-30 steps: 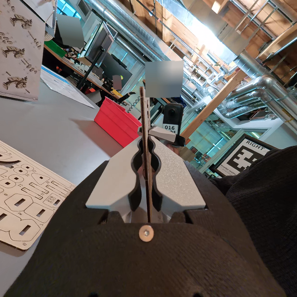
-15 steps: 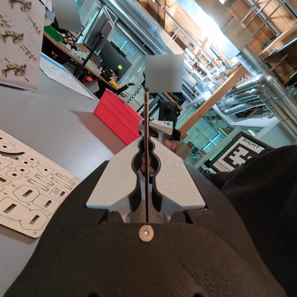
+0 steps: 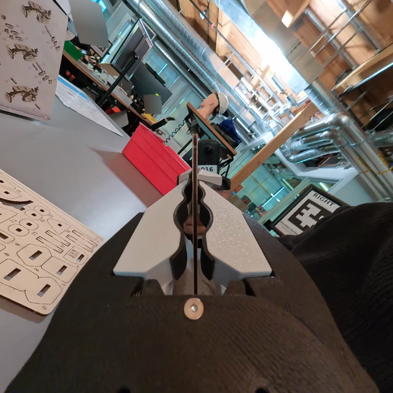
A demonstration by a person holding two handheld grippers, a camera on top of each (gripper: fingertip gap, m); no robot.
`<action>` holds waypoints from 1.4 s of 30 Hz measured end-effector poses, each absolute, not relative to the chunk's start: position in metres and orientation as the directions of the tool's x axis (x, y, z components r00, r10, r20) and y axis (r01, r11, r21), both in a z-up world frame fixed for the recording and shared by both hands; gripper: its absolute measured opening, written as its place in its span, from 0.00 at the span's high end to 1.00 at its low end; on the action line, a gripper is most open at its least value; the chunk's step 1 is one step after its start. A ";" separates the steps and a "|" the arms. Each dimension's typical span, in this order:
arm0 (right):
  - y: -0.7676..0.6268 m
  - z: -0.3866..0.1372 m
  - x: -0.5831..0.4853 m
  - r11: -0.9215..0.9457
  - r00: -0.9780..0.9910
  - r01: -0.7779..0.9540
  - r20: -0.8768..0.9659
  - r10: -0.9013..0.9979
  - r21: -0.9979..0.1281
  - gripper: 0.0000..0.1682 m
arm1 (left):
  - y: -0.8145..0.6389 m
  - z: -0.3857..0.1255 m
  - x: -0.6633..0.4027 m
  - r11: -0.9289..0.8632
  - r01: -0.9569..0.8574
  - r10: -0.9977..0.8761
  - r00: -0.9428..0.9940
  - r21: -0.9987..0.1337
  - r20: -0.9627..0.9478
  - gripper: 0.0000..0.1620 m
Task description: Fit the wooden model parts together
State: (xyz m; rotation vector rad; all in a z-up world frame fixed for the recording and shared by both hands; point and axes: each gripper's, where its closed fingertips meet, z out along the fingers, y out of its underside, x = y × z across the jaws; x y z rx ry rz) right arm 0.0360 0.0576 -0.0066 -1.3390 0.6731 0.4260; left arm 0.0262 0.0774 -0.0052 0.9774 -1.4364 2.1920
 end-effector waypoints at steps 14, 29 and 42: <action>0.058 -0.017 0.047 0.181 0.788 -0.531 -0.561 -0.254 -0.828 0.92 | 0.075 -0.015 0.032 -0.426 -0.609 -0.166 -0.674 -0.669 0.720 1.00; 0.059 -0.016 0.042 0.192 0.774 -0.574 -0.603 -0.190 -0.796 0.94 | 0.071 -0.016 0.028 -0.407 -0.641 -0.129 -0.665 -0.651 0.735 1.00; 0.058 -0.011 0.043 0.131 0.831 -0.442 -0.460 -0.312 -0.888 0.93 | 0.068 -0.012 0.027 -0.396 -0.532 -0.232 -0.731 -0.749 0.642 1.00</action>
